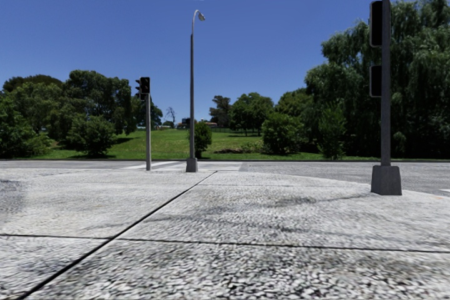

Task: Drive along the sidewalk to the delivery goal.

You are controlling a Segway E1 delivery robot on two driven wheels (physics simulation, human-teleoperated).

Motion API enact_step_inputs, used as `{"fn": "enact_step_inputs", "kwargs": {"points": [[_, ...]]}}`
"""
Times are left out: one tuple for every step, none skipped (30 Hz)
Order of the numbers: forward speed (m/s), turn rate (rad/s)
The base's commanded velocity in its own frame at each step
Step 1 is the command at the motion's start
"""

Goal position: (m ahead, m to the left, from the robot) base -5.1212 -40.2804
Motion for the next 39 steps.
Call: {"fn": "enact_step_inputs", "kwargs": {"points": [[1.27, 0.0], [1.29, 0.0], [1.3, 0.0], [1.32, 0.0], [1.32, 0.0], [1.33, 0.0], [1.33, 0.0], [1.33, 0.0], [1.33, 0.0], [1.33, 0.0], [1.33, 0.0], [1.33, 0.0], [1.33, 0.0], [1.33, 0.0], [1.33, 0.0], [1.33, 0.0], [1.33, 0.0], [1.33, 0.0], [1.33, 0.0], [1.33, 0.0], [1.33, 0.0], [1.33, 0.0], [1.33, 0.0], [1.33, 0.0], [1.33, 0.0], [1.33, 0.0], [1.33, 0.0], [1.33, 0.0], [1.33, 0.0], [1.33, 0.0], [1.33, 0.0], [1.33, 0.0], [1.33, 0.0], [1.33, 0.0], [1.32, 0.0], [1.32, 0.0], [1.3, 0.0], [1.28, 0.0], [1.25, 0.0]]}}
